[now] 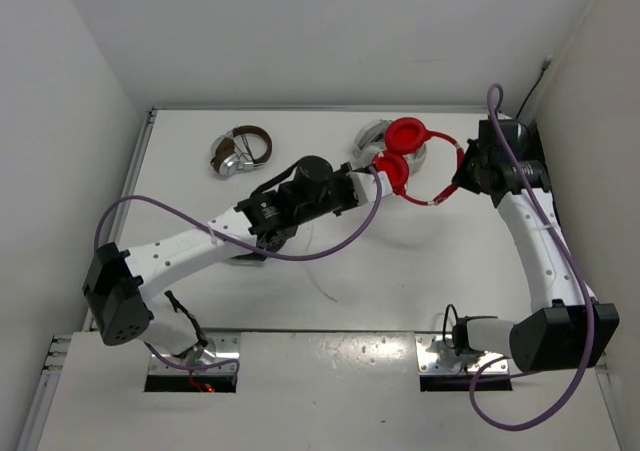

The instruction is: Wrap the headphones

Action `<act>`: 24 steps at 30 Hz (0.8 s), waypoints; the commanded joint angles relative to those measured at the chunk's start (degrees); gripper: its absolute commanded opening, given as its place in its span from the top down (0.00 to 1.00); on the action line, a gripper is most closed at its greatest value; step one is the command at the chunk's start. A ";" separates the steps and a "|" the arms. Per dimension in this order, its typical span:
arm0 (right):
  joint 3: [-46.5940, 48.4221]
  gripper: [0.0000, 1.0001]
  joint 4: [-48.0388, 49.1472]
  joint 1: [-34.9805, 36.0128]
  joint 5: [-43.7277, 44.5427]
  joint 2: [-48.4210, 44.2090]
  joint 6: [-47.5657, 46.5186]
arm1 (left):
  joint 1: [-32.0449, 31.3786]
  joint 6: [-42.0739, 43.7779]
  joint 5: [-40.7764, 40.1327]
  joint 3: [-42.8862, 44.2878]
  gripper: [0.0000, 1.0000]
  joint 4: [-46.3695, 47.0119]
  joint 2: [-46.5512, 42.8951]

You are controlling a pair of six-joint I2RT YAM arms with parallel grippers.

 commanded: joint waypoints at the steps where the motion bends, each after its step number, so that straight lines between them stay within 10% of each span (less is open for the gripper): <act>1: 0.29 1.00 6.84 1.57 2.69 -3.45 -4.83 | -0.34 1.42 -2.32 6.15 1.00 2.34 0.51; 24: 7.15 1.00 2.96 1.21 -2.68 2.79 -1.06 | -3.42 10.91 3.83 2.36 1.00 1.37 -0.29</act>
